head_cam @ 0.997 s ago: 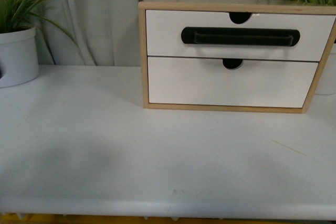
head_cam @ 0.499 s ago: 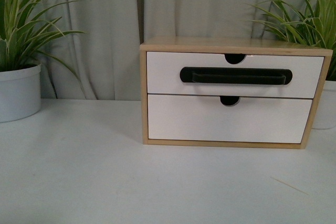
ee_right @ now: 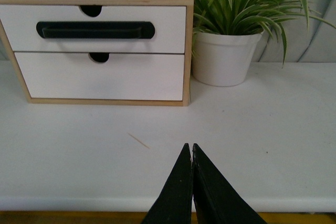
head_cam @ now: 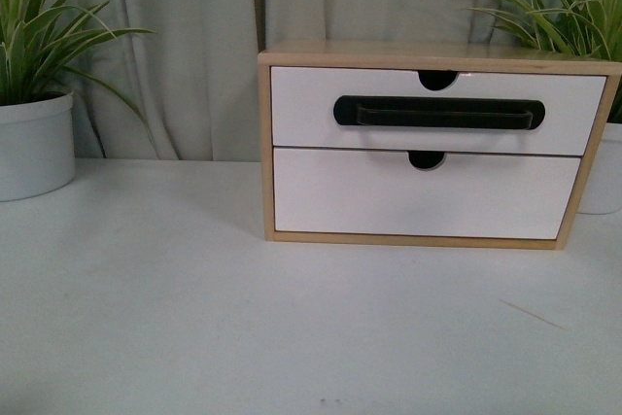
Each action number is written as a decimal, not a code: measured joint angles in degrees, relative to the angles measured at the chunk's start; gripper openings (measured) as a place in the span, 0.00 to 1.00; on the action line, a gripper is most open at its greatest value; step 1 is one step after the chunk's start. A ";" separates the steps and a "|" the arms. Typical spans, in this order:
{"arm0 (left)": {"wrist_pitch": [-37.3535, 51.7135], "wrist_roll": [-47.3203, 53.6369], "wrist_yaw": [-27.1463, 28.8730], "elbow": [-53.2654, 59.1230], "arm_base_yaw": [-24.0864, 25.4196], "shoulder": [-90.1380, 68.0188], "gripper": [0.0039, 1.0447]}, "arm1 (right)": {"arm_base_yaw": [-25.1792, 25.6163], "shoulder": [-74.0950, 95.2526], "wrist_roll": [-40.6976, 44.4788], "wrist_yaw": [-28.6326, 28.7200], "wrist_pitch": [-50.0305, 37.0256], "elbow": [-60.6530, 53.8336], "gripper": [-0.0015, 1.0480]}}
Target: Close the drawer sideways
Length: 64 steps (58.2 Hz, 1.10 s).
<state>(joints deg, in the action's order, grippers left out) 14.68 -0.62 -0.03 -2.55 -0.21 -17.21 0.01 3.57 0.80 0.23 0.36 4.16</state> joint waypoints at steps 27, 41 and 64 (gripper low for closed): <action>-9.38 0.20 0.11 2.08 0.09 10.86 0.04 | 0.00 -3.34 -0.07 0.00 -0.20 -3.80 0.01; -14.56 0.22 0.04 2.08 0.09 16.90 0.04 | 0.00 -3.34 -0.07 -0.02 -0.20 -3.80 0.01; -14.56 0.20 0.07 2.08 0.09 16.96 0.53 | 0.00 -3.34 -0.07 0.00 -0.20 -3.80 0.43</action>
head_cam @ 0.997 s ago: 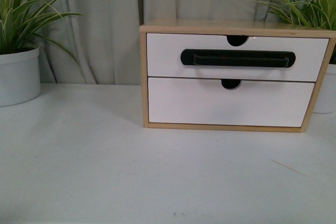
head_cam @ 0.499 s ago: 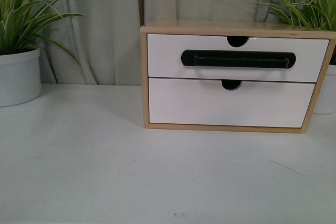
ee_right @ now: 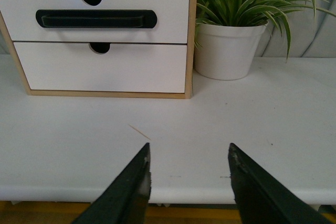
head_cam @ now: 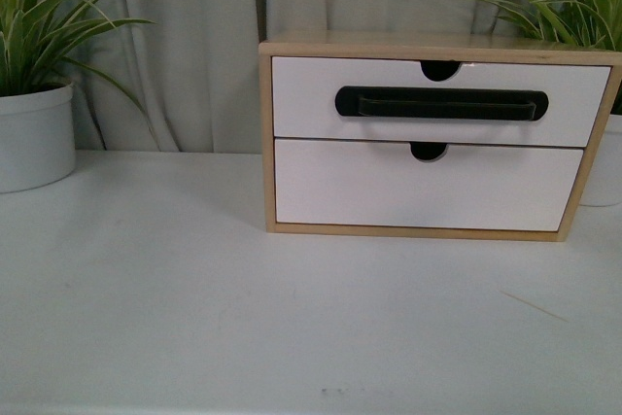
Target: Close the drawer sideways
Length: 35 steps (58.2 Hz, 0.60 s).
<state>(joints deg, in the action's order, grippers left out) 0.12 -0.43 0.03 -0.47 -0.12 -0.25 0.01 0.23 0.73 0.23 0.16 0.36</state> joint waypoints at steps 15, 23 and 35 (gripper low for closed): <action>0.00 0.09 0.00 0.00 0.00 0.00 0.96 | 0.00 0.00 0.00 0.00 0.00 0.00 0.89; 0.00 0.07 0.00 0.00 0.00 0.00 0.95 | 0.00 0.00 -0.09 -0.02 0.00 0.00 0.91; 0.00 0.07 0.00 0.00 0.00 0.00 0.95 | 0.00 0.00 -0.11 -0.02 0.00 0.00 0.91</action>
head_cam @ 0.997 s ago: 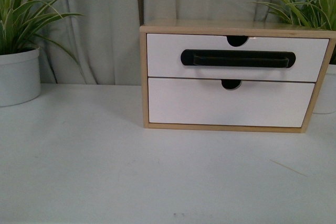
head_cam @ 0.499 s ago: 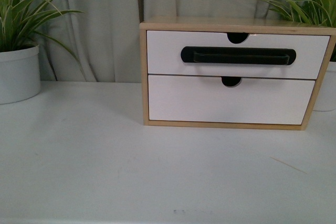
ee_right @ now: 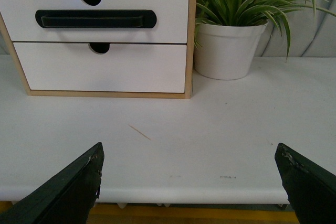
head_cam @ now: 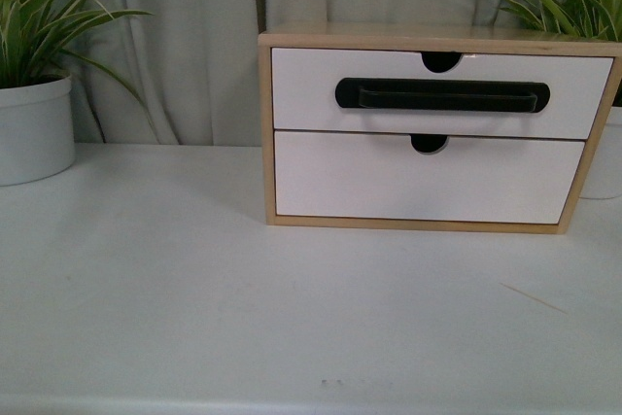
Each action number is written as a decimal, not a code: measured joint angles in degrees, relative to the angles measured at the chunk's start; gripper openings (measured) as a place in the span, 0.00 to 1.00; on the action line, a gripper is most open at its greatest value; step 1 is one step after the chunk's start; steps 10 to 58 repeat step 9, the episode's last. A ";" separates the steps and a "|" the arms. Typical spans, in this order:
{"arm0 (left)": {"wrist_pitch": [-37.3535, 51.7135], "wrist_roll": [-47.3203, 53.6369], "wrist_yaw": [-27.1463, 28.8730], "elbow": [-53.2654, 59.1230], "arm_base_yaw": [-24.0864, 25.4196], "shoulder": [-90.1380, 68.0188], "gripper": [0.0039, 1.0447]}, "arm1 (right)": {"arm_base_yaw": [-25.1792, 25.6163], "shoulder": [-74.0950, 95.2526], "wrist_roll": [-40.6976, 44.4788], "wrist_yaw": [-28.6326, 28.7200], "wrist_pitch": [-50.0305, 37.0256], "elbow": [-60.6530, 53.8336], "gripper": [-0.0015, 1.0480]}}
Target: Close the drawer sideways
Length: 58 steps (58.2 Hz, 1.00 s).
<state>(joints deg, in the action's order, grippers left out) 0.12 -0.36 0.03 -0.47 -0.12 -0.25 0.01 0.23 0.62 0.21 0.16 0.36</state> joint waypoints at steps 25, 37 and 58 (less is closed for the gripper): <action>0.00 0.00 0.00 0.00 0.00 0.00 0.95 | 0.00 0.00 0.00 0.00 0.00 0.00 0.91; 0.00 0.00 0.00 0.00 0.00 0.00 0.95 | 0.00 0.00 0.00 0.00 0.00 0.00 0.91; 0.00 0.00 0.00 0.00 0.00 0.00 0.95 | 0.00 0.00 0.00 0.00 0.00 0.00 0.91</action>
